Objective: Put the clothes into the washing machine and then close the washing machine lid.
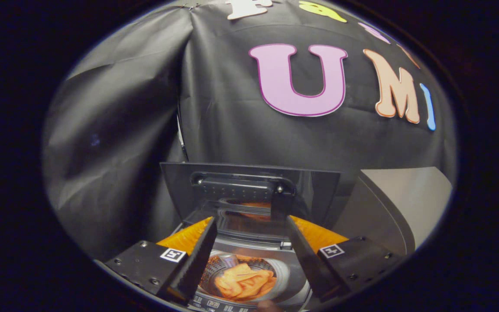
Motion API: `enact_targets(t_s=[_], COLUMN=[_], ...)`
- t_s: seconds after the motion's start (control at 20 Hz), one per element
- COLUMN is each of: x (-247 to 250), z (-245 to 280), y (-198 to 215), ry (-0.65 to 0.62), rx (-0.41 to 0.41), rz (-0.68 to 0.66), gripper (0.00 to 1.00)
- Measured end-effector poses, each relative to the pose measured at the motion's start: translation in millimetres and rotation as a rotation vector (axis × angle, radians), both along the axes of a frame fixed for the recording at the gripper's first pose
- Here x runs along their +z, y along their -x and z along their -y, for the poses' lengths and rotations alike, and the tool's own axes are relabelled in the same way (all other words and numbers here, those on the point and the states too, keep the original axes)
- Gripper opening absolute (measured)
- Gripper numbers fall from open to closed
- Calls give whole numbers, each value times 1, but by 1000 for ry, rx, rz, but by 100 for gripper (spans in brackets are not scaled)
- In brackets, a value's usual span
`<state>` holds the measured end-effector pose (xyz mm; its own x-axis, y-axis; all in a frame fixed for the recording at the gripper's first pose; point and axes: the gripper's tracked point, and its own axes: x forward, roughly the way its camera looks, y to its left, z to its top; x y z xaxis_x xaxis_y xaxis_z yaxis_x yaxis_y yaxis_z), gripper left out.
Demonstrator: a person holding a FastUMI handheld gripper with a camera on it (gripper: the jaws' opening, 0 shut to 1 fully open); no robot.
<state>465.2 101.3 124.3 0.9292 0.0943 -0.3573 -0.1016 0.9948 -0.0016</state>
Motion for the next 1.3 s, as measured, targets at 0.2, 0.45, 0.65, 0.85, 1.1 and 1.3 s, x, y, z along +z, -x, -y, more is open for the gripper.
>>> enact_targets(t_s=[0.2, 0.45, 0.65, 0.85, 1.1, 1.3], x=[23, 55, 67, 62, 59, 49], z=[2, 12, 12, 20, 32, 42], y=[7, -7, -35, -74, -116, -137], ry=[41, 87, 92, 113, 114, 53], rx=[31, -2, -47, -120, -194, -258], rz=[79, 195, 221, 184, 168, 130], gripper=[96, 96, 98, 98, 97, 97])
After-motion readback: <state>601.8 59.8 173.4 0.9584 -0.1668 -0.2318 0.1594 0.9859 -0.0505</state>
